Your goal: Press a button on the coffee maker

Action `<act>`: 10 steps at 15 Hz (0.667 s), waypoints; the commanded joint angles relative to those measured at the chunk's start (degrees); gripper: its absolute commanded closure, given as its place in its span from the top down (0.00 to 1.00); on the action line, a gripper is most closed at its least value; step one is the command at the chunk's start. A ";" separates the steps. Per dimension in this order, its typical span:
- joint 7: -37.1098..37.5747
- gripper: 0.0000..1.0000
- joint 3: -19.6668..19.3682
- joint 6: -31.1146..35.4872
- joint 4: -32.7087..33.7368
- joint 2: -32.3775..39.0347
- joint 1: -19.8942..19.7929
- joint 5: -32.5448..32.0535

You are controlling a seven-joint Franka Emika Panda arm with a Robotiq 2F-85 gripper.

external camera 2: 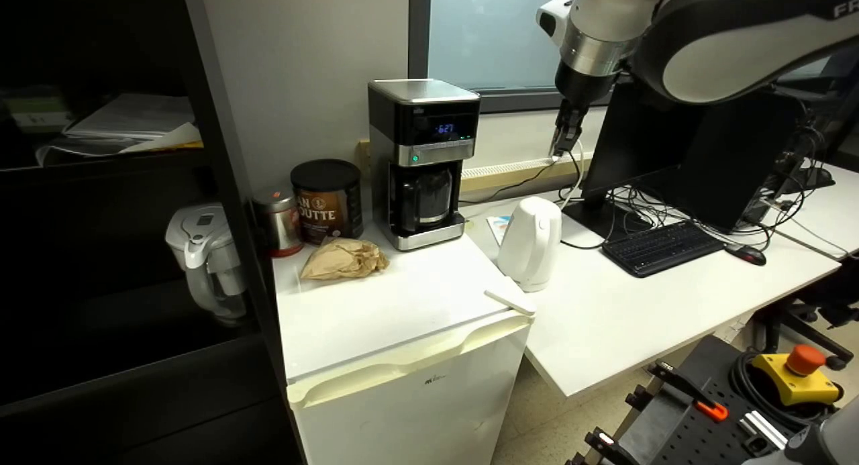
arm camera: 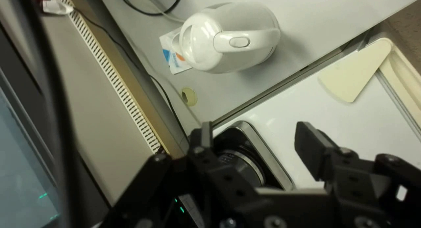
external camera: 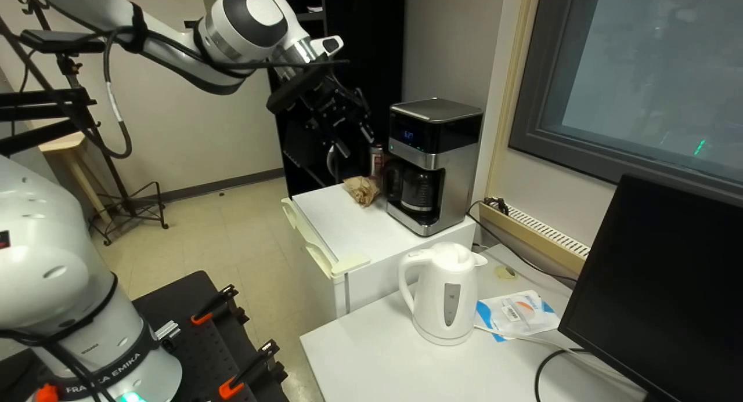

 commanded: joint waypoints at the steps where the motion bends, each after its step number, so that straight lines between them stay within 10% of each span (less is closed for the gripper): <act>1: -1.78 0.36 -1.17 8.75 -0.93 2.10 -0.37 -5.65; 6: 1.42 0.00 -0.96 14.89 1.31 6.99 -1.67 -11.39; 10: 5.68 0.01 -0.60 17.10 4.29 11.56 -2.47 -15.93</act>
